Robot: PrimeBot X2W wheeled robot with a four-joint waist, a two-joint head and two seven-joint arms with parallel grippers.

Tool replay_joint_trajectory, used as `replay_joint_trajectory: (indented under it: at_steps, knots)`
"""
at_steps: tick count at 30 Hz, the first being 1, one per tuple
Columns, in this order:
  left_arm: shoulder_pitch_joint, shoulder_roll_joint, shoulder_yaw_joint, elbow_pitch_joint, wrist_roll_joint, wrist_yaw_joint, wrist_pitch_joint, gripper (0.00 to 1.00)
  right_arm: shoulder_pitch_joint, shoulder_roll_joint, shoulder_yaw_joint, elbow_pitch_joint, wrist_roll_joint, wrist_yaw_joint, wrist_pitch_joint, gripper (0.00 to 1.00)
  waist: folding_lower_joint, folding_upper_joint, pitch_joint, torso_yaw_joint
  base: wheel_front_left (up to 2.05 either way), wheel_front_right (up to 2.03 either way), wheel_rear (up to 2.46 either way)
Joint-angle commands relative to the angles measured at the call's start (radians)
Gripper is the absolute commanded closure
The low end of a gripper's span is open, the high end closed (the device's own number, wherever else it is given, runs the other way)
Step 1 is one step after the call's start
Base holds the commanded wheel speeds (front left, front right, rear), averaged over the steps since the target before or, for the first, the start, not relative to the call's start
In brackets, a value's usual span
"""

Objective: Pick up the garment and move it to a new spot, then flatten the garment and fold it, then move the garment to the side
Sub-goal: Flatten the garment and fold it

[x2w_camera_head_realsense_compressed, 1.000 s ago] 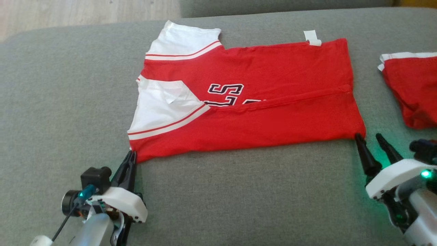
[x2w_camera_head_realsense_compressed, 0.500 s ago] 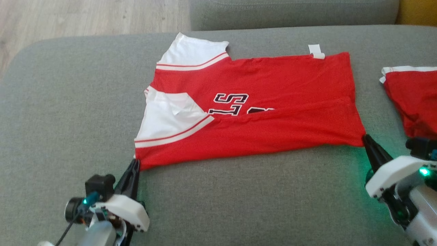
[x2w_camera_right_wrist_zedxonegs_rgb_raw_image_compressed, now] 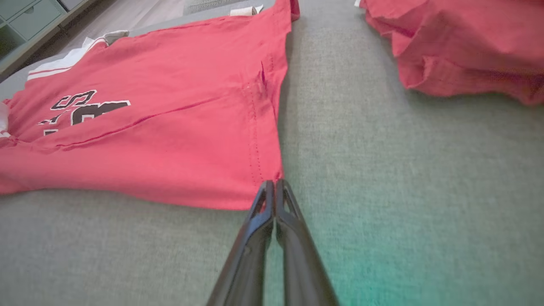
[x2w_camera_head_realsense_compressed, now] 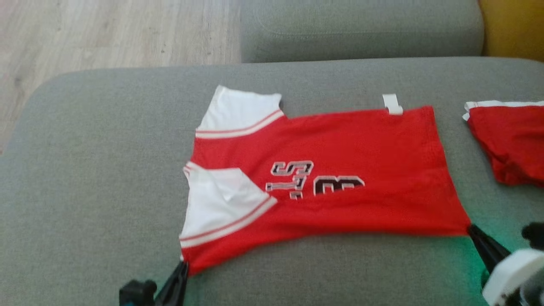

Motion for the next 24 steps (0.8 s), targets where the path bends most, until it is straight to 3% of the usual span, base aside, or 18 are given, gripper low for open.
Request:
replay_joint_trajectory:
  at_steps: [1,4,8,16,17,18,19,20,21,24]
  knots:
    - [-0.005,0.032,0.028,-0.047,-0.005,0.014,0.006,1.00,0.020,-0.053,-0.006,-0.023,0.007,0.007,-0.017,1.00,0.0001,0.0000,-0.010,0.004,0.00,0.00,0.00]
    - [0.066,0.085,0.029,-0.183,0.008,0.053,0.050,1.00,0.101,-0.094,-0.042,-0.065,0.007,0.007,-0.022,1.00,0.0001,0.0000,-0.020,0.011,0.00,0.00,0.00]
    - [0.110,0.131,0.033,-0.286,0.009,0.072,0.097,1.00,0.167,-0.112,-0.085,-0.108,-0.001,0.007,-0.005,1.00,0.0001,0.0000,-0.024,0.011,0.00,0.00,0.00]
    - [0.154,0.156,0.007,-0.352,-0.005,0.078,0.183,1.00,0.246,-0.071,-0.176,-0.169,-0.034,0.007,0.056,1.00,0.0001,0.0000,-0.016,0.000,0.00,0.00,0.00]
    - [0.152,0.156,0.008,-0.357,0.000,0.086,0.182,1.00,0.253,-0.059,-0.197,-0.166,-0.038,0.007,0.060,0.40,0.0001,0.0000,-0.015,-0.001,0.00,0.00,0.00]
    - [0.151,0.154,0.008,-0.360,0.001,0.091,0.181,0.96,0.258,-0.049,-0.212,-0.172,-0.047,0.007,0.063,0.00,0.0001,0.0000,-0.014,-0.001,0.00,0.00,0.00]
    - [0.150,0.153,0.008,-0.361,0.001,0.093,0.183,0.71,0.264,-0.039,-0.226,-0.178,-0.054,0.007,0.063,0.00,0.0001,0.0000,-0.014,-0.002,0.00,0.00,0.00]
    - [0.146,0.154,0.009,-0.363,0.004,0.097,0.183,0.20,0.269,-0.031,-0.239,-0.184,-0.060,0.007,0.059,0.00,0.0001,0.0000,-0.014,-0.003,0.00,0.00,0.00]
    - [0.141,0.156,0.011,-0.365,0.008,0.101,0.180,0.00,0.273,-0.025,-0.248,-0.195,-0.068,0.007,0.057,0.00,0.0001,0.0000,-0.013,-0.005,0.00,0.00,0.00]
    - [0.113,0.167,0.026,-0.365,0.017,0.110,0.174,0.00,0.276,-0.010,-0.285,-0.229,-0.095,0.007,0.042,0.00,0.0001,0.0000,-0.005,-0.012,0.00,0.00,0.00]
